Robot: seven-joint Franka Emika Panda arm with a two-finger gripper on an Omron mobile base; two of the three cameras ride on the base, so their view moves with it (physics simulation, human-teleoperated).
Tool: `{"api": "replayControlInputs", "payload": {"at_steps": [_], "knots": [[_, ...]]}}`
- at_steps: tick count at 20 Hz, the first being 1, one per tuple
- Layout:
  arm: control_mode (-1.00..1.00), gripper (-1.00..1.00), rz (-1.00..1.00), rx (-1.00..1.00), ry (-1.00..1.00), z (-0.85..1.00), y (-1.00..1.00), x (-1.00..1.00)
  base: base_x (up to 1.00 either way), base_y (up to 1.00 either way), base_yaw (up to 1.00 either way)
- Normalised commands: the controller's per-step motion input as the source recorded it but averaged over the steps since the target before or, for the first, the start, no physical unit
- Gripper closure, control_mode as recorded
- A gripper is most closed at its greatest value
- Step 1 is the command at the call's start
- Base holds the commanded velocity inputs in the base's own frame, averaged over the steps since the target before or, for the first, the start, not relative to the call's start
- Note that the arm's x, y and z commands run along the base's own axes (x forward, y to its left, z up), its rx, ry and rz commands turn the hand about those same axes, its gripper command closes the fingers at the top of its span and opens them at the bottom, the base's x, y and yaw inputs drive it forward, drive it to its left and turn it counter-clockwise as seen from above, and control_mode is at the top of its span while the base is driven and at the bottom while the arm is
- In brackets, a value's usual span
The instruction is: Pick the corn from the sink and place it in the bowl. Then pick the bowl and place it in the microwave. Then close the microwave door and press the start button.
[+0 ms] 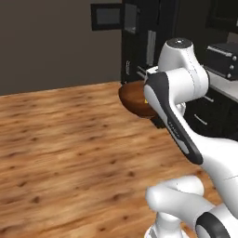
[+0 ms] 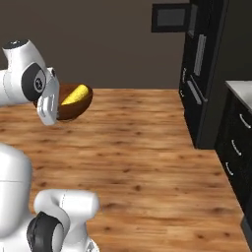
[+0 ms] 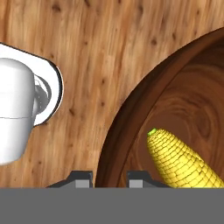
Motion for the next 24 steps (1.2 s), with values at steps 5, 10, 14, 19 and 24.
{"api": "replayControlInputs", "payload": {"at_steps": [5, 10, 14, 19, 24], "knots": [[1.0, 1.0, 0.0, 0.0, 0.0, 0.0, 0.0, 0.0, 1.0, 0.05, 0.26], [1.0, 1.0, 0.0, 0.0, 0.0, 0.0, 0.0, 0.0, 1.0, 0.1, 0.21], [1.0, 1.0, 0.0, 0.0, 0.0, 0.0, 0.0, 0.0, 1.0, 0.04, 0.18], [1.0, 1.0, 0.0, 0.0, 0.0, 0.0, 0.0, 0.0, 1.0, 0.0, 0.13], [1.0, 1.0, 0.0, 0.0, 0.0, 0.0, 0.0, 0.0, 1.0, 0.0, 0.06]]}}
